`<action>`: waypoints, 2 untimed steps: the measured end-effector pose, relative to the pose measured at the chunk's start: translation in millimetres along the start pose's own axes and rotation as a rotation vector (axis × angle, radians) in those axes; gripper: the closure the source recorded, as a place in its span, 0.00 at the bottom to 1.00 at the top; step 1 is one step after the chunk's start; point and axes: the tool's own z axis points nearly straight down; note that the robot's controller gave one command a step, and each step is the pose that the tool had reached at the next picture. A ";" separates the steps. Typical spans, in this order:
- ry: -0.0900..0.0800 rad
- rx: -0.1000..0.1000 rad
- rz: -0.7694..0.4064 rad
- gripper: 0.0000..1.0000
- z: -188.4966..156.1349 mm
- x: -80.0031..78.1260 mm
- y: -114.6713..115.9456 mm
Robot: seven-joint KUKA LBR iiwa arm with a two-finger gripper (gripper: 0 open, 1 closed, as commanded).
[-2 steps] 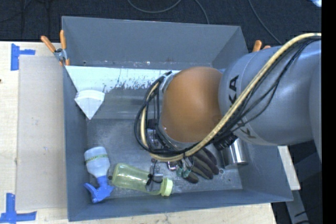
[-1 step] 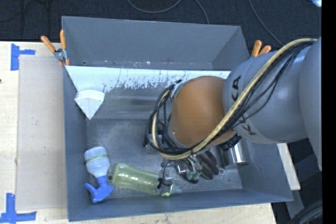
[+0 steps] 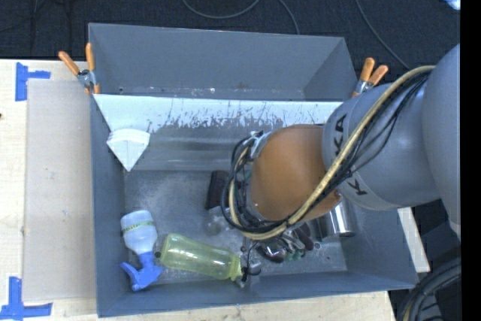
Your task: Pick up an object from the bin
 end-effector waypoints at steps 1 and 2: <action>-0.002 -0.002 -0.031 1.00 39.0 -7.0 -18.4; -0.002 -0.002 -0.031 1.00 39.0 -6.9 -18.5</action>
Offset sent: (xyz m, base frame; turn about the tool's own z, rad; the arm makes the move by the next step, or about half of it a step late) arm 0.0000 0.0000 0.0000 0.0000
